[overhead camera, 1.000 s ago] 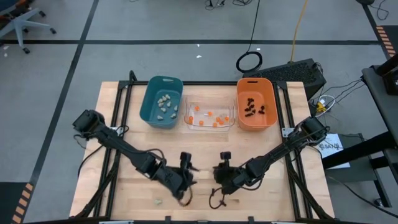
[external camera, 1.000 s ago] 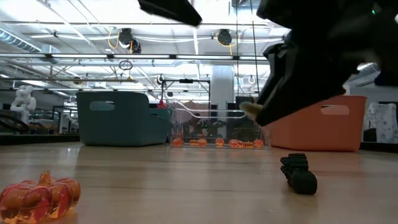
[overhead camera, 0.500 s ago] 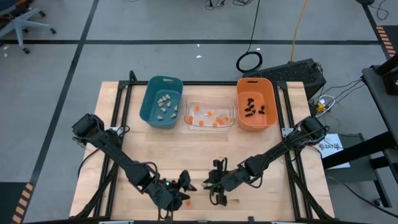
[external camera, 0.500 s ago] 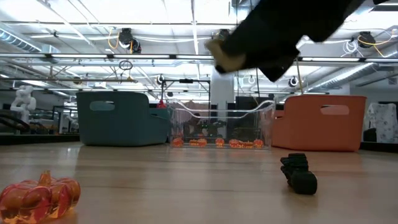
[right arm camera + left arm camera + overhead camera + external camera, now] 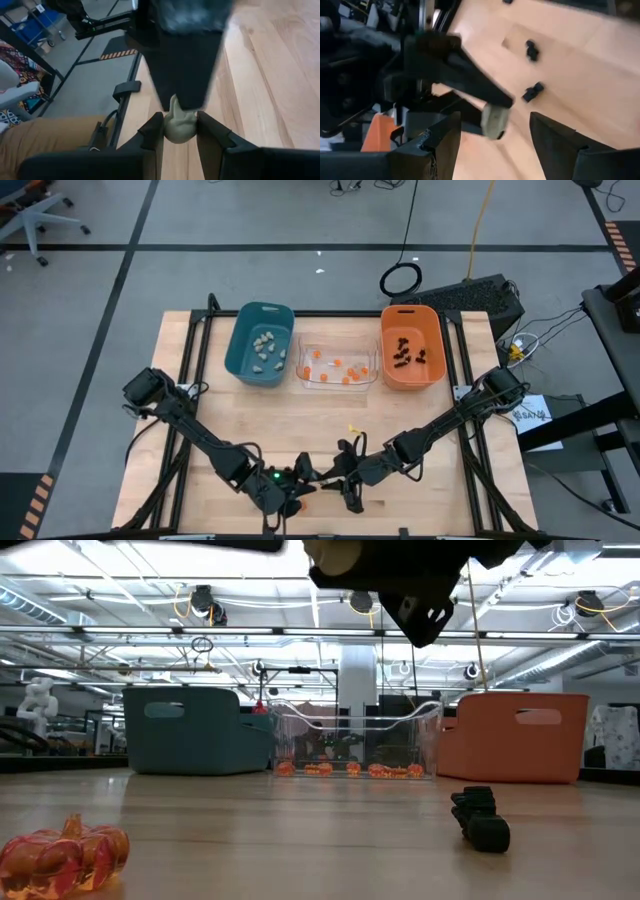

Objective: Sort Halloween decoration
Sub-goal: Put the white skull toy into the blue bin

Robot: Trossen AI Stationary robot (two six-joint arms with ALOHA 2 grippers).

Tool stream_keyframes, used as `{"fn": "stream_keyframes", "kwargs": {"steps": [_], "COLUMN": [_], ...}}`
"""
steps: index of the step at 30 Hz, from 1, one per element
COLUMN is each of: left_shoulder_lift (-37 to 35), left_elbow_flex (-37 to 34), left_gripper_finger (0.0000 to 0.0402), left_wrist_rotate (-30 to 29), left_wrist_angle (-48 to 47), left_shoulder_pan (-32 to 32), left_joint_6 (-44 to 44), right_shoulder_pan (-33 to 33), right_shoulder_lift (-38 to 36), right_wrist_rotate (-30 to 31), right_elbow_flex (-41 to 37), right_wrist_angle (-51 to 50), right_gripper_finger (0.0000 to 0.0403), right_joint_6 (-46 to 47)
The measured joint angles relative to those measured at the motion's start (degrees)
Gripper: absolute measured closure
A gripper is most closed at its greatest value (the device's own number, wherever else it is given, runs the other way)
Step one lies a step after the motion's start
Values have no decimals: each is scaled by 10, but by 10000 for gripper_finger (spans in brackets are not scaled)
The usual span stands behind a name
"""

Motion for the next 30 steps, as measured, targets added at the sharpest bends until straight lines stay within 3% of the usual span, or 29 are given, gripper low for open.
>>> {"fn": "stream_keyframes", "kwargs": {"steps": [10,24,30], "left_shoulder_lift": [2,2,2], "left_elbow_flex": [0,0,0], "left_gripper_finger": [187,338,349], "left_wrist_rotate": [2,7,15], "left_wrist_angle": [9,2,4], "left_shoulder_pan": [12,16,16], "left_joint_6": [77,88,89], "right_shoulder_pan": [-7,-20,-21], "right_shoulder_lift": [0,0,0], "right_wrist_rotate": [0,-43,-43], "right_elbow_flex": [0,0,0], "right_wrist_angle": [33,37,37], "right_gripper_finger": [337,336,318], "right_joint_6": [11,-4,-7]}}
